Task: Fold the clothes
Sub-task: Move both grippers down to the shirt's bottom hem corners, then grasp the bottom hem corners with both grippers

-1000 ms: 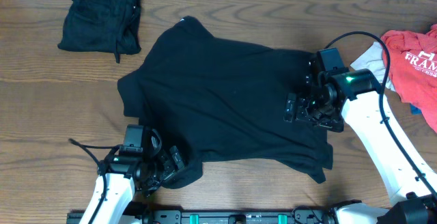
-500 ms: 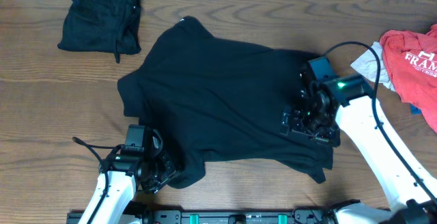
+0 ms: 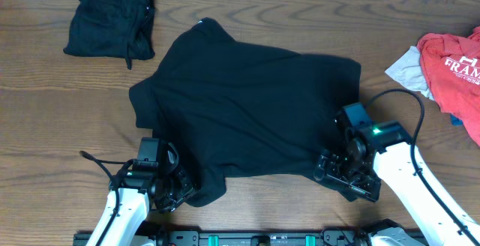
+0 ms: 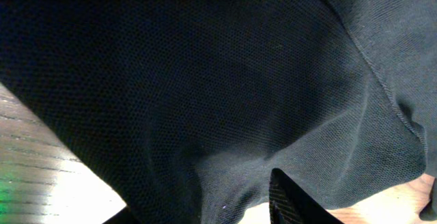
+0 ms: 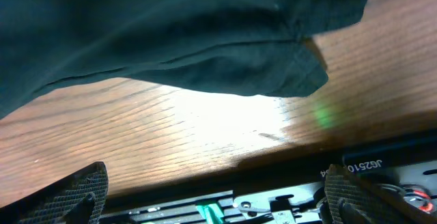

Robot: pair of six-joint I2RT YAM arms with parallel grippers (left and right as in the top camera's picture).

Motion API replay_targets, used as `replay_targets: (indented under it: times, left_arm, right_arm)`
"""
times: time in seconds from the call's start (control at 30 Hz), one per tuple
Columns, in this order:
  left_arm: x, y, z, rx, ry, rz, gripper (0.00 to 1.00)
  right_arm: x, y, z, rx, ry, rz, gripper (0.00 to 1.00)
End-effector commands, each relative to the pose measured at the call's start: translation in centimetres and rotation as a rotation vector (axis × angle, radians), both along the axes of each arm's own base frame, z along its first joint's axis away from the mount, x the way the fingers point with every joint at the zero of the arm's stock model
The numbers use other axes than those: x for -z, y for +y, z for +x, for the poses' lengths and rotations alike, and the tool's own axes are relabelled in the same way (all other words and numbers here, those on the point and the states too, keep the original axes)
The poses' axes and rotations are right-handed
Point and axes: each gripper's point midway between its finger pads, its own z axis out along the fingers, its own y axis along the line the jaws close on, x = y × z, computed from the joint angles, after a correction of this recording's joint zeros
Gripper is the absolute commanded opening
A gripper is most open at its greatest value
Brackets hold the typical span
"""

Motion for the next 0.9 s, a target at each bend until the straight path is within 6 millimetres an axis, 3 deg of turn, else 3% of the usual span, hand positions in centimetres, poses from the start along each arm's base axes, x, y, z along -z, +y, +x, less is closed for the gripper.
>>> replay_targets:
  times: [0.0, 0.43, 0.87]
  left_arm:
    - [0.2, 0.0, -0.3, 0.001, 0.012, 0.002, 0.43]
    - [0.2, 0.1, -0.4, 0.001, 0.015, 0.002, 0.43]
    - [0.2, 0.1, -0.4, 0.001, 0.015, 0.002, 0.43]
  right_arm:
    - [0.6, -0.3, -0.3, 0.067, 0.003, -0.027, 0.99]
    - [5.3, -2.2, -2.0, 0.183, 0.024, -0.041, 0.99]
    - [6.1, -1.5, 0.0, 0.210, -0.057, 0.033, 0.99]
